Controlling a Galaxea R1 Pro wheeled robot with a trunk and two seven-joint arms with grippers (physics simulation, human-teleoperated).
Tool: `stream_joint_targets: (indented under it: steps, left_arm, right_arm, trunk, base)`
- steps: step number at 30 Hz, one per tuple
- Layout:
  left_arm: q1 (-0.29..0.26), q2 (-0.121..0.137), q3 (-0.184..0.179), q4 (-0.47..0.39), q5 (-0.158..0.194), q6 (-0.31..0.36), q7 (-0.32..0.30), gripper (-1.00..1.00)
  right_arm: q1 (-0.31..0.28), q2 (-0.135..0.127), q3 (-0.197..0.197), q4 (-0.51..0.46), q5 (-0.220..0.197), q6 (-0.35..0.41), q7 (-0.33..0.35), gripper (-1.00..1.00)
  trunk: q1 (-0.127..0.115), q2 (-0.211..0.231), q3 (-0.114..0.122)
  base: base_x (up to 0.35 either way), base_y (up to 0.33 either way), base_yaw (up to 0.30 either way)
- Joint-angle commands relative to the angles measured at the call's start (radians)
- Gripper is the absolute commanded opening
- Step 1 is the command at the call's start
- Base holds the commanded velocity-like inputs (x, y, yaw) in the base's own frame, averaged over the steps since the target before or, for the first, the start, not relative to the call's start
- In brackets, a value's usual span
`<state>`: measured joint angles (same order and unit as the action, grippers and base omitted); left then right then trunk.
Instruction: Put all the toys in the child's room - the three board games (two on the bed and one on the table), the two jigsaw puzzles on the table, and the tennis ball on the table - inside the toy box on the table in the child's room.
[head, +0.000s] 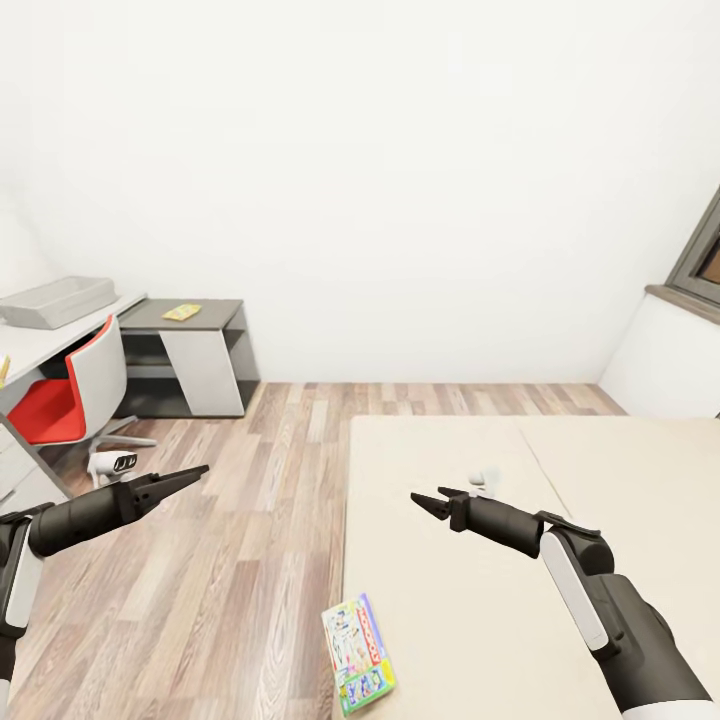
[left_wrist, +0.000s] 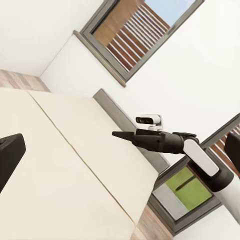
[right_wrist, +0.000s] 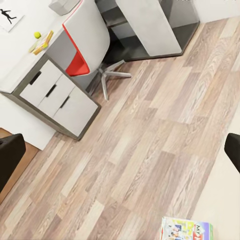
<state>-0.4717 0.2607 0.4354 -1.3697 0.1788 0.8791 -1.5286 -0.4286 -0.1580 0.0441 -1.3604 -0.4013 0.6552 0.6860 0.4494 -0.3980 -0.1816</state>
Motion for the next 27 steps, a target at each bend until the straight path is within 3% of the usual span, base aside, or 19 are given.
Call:
stream_joint_targets:
  steps: [1, 27]
  left_arm:
    - [-0.001, 0.000, 0.000, 0.000, 0.000, 0.011, -0.004, 1.00]
    - [-0.001, 0.002, 0.000, 0.000, 0.001, 0.011, -0.005, 1.00]
  right_arm:
    - [-0.001, -0.001, 0.001, -0.001, -0.007, 0.007, -0.002, 1.00]
    - [-0.001, 0.000, 0.004, -0.001, -0.007, 0.006, -0.006, 1.00]
  trunk:
    - [0.001, -0.002, -0.001]
    - [0.001, -0.002, 0.014]
  base:
    - [0.000, 0.000, -0.041]
    - [0.000, 0.000, -0.034]
